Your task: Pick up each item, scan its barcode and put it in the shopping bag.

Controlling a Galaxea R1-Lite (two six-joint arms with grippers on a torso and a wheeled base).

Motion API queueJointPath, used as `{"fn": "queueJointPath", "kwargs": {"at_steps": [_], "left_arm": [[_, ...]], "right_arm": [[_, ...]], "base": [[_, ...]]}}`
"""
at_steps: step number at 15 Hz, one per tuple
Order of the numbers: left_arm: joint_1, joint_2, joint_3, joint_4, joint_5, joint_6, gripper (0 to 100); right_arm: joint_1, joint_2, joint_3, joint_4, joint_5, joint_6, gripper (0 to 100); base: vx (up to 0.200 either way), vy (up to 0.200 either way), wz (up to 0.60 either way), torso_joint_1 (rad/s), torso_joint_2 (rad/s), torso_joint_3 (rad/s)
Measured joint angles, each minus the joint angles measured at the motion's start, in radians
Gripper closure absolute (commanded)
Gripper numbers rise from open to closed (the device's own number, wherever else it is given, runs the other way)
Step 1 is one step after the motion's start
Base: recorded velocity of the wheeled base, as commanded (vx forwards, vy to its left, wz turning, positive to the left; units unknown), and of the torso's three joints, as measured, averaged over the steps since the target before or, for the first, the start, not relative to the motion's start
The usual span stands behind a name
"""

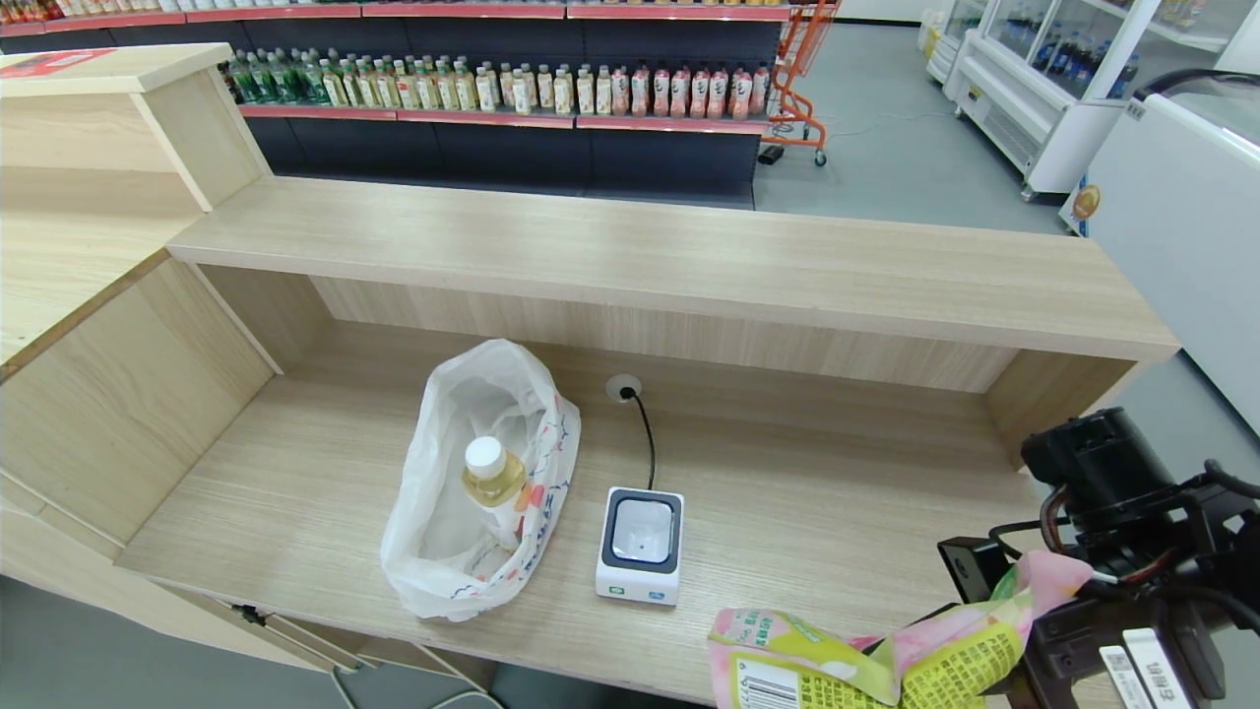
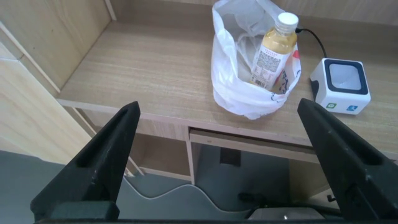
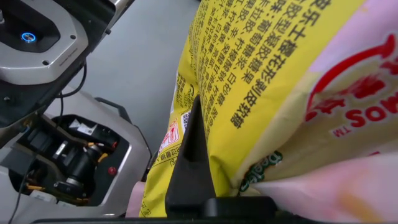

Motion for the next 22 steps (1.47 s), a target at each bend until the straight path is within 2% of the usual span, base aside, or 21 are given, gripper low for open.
{"fn": "queueJointPath", "kwargs": {"at_steps": [8, 10, 12, 13, 16, 17, 22], "left_arm": [[0.000, 0.000, 0.000, 0.000, 0.000, 0.000, 0], [0.000, 0.000, 0.000, 0.000, 0.000, 0.000, 0], [0.000, 0.000, 0.000, 0.000, 0.000, 0.000, 0], [0.000, 0.000, 0.000, 0.000, 0.000, 0.000, 0], [0.000, 0.000, 0.000, 0.000, 0.000, 0.000, 0], [0.000, 0.000, 0.000, 0.000, 0.000, 0.000, 0], [0.000, 0.000, 0.000, 0.000, 0.000, 0.000, 0]], "right_arm": [[0.003, -0.007, -0.013, -0.001, -0.019, 0.004, 100], [-0.063, -0.036, -0.081, -0.001, -0.134, 0.071, 100], [-0.182, -0.081, -0.118, -0.001, -0.294, 0.146, 100], [-0.232, -0.097, -0.119, -0.003, -0.367, 0.117, 100], [-0.284, -0.123, -0.108, -0.008, -0.469, -0.240, 100], [-0.283, -0.127, -0.106, -0.009, -0.505, -0.307, 100], [-0.196, -0.206, -0.097, -0.010, -0.635, -0.359, 100]], "base": [[0.000, 0.000, 0.00, 0.000, 0.00, 0.000], [0.000, 0.000, 0.00, 0.000, 0.00, 0.000], [0.000, 0.000, 0.00, 0.000, 0.00, 0.000], [0.000, 0.000, 0.00, 0.000, 0.00, 0.000], [0.000, 0.000, 0.00, 0.000, 0.00, 0.000], [0.000, 0.000, 0.00, 0.000, 0.00, 0.000], [0.000, 0.000, 0.00, 0.000, 0.00, 0.000]]}}
